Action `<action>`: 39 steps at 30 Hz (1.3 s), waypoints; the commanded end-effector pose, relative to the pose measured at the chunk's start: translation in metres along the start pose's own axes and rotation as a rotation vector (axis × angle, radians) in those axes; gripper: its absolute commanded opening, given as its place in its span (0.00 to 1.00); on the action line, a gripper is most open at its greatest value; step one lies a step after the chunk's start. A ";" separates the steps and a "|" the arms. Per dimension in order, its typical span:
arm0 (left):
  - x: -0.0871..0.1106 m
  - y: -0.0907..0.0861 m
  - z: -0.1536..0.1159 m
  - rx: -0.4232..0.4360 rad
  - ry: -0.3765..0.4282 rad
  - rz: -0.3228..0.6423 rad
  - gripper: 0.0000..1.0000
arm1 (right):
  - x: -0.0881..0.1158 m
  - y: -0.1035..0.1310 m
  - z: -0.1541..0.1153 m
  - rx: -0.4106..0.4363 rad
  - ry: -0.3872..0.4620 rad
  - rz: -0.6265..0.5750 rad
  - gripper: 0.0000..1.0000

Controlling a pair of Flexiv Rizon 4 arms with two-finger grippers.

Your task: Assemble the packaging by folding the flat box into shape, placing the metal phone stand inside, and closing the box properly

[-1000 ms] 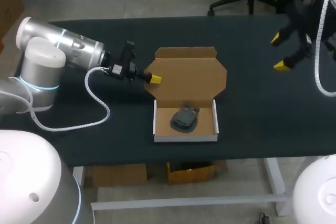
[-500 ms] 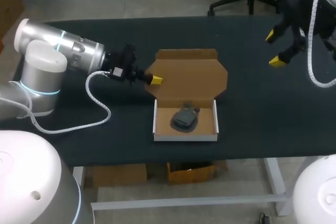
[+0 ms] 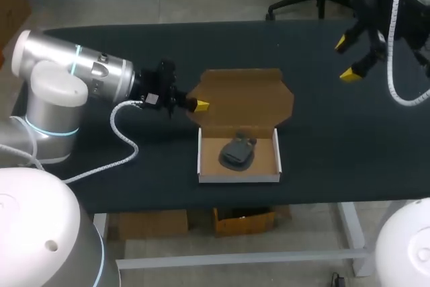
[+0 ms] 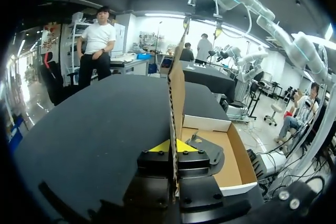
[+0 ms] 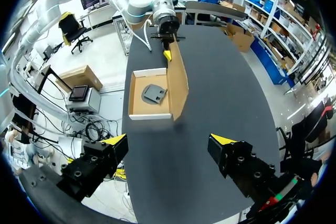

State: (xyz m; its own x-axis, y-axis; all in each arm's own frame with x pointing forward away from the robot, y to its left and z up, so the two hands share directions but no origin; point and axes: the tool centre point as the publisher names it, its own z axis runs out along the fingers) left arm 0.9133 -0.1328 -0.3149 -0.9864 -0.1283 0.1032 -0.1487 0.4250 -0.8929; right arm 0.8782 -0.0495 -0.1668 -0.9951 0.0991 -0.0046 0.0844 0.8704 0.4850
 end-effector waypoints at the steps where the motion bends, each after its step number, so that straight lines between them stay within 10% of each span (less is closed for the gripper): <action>1: 0.005 0.000 0.000 0.001 -0.033 0.020 0.00 | -0.001 0.003 -0.002 0.007 0.009 -0.001 1.00; 39: 0.010 0.004 -0.002 0.064 -0.055 0.154 0.00 | -0.002 0.029 0.008 0.060 0.022 0.028 1.00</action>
State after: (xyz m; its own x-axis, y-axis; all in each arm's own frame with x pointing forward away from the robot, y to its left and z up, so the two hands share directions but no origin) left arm 0.9028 -0.1312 -0.3158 -0.9912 -0.1182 -0.0590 0.0086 0.3885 -0.9214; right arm 0.8848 -0.0238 -0.1599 -0.9934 0.1098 0.0330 0.1132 0.8931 0.4355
